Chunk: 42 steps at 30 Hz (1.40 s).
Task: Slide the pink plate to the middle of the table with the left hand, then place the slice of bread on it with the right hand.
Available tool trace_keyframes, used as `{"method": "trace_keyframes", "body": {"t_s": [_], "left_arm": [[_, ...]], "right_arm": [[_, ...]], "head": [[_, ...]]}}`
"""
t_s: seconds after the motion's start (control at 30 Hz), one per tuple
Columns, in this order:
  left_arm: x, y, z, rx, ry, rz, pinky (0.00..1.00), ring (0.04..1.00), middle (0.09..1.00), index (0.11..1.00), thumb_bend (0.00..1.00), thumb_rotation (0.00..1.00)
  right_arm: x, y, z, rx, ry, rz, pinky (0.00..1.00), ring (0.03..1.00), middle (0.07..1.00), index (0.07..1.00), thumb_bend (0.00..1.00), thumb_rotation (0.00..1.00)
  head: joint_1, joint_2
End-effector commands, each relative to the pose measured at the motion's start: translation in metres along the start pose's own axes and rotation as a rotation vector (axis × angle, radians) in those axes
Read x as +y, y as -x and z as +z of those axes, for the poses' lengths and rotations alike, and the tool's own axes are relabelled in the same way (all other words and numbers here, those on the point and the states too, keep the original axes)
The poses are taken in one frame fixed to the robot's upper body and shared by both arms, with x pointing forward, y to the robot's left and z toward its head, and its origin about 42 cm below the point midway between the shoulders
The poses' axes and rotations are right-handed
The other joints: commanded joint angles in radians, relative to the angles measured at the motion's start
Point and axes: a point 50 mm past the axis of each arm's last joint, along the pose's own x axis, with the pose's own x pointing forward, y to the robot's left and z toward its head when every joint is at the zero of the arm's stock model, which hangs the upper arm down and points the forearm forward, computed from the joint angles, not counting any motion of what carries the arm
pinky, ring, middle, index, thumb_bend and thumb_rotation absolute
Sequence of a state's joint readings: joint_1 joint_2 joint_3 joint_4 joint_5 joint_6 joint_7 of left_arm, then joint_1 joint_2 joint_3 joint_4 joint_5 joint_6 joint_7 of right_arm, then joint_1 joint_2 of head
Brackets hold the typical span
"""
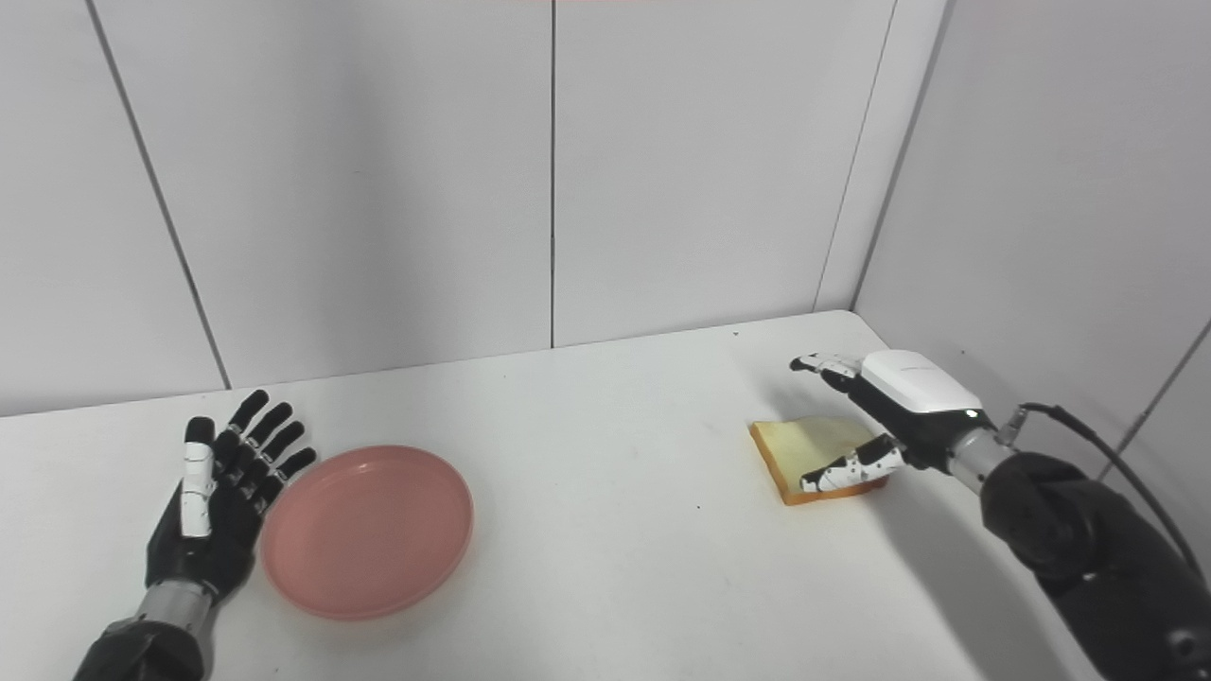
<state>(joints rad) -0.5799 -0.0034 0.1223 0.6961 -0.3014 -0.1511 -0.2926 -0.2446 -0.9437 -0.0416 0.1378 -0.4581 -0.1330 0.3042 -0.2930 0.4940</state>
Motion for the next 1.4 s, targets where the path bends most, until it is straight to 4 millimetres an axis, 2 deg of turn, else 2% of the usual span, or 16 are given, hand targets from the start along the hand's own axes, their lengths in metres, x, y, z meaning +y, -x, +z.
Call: {"method": "trace_keyframes", "body": {"t_s": [0.0, 0.07, 0.13, 0.33, 0.47, 0.77, 1.13, 1.27, 1.37], "left_arm": [[0.004, 0.008, -0.012, 0.038, -0.008, 0.007, 0.81, 0.902, 0.907, 0.9, 0.94, 0.86], [0.003, 0.008, -0.013, 0.041, -0.009, 0.007, 0.81, 0.903, 0.911, 0.902, 0.93, 0.87], [0.003, 0.009, -0.013, 0.043, -0.007, 0.007, 0.81, 0.904, 0.911, 0.904, 0.93, 0.86], [0.001, 0.008, -0.013, 0.045, -0.003, 0.016, 0.8, 0.898, 0.906, 0.899, 0.94, 0.86], [0.0, 0.009, -0.014, 0.046, -0.007, 0.015, 0.8, 0.895, 0.905, 0.9, 0.94, 0.86], [-0.001, 0.01, -0.015, 0.05, 0.0, 0.016, 0.79, 0.891, 0.901, 0.894, 0.94, 0.85], [-0.003, 0.01, -0.015, 0.061, -0.007, 0.011, 0.79, 0.884, 0.889, 0.871, 0.95, 0.85], [-0.004, 0.011, -0.015, 0.062, -0.006, 0.006, 0.79, 0.889, 0.896, 0.876, 0.95, 0.86], [-0.004, 0.011, -0.015, 0.06, 0.001, 0.008, 0.79, 0.889, 0.891, 0.866, 0.95, 0.85]], "right_arm": [[-0.039, -0.004, 0.0, -0.037, 0.08, -0.02, 0.93, 0.95, 0.942, 0.923, 1.0, 0.44], [-0.042, -0.008, 0.001, -0.028, 0.104, 0.029, 0.98, 0.971, 0.954, 0.937, 1.0, 0.43], [-0.046, -0.011, 0.004, -0.012, 0.109, 0.071, 0.99, 0.984, 0.964, 0.94, 1.0, 0.4], [-0.061, -0.03, 0.014, 0.034, 0.149, 0.216, 1.0, 1.0, 0.999, 0.963, 1.0, 0.28], [-0.065, -0.038, 0.017, 0.05, 0.176, 0.265, 1.0, 1.0, 1.0, 0.969, 1.0, 0.26], [-0.074, -0.058, 0.022, 0.126, 0.284, 0.426, 0.99, 1.0, 1.0, 0.99, 1.0, 0.26], [-0.083, -0.074, 0.018, 0.176, 0.332, 0.482, 1.0, 1.0, 1.0, 0.978, 1.0, 0.29], [-0.085, -0.076, 0.016, 0.202, 0.327, 0.477, 1.0, 1.0, 1.0, 0.976, 1.0, 0.27], [-0.083, -0.077, 0.014, 0.203, 0.362, 0.466, 1.0, 1.0, 1.0, 0.977, 1.0, 0.29]], "head": [[0.001, 0.001], [0.001, 0.0], [0.001, 0.001], [0.005, 0.005], [0.009, 0.009], [0.011, 0.013], [0.01, 0.022], [0.015, 0.024], [0.014, 0.026]]}}
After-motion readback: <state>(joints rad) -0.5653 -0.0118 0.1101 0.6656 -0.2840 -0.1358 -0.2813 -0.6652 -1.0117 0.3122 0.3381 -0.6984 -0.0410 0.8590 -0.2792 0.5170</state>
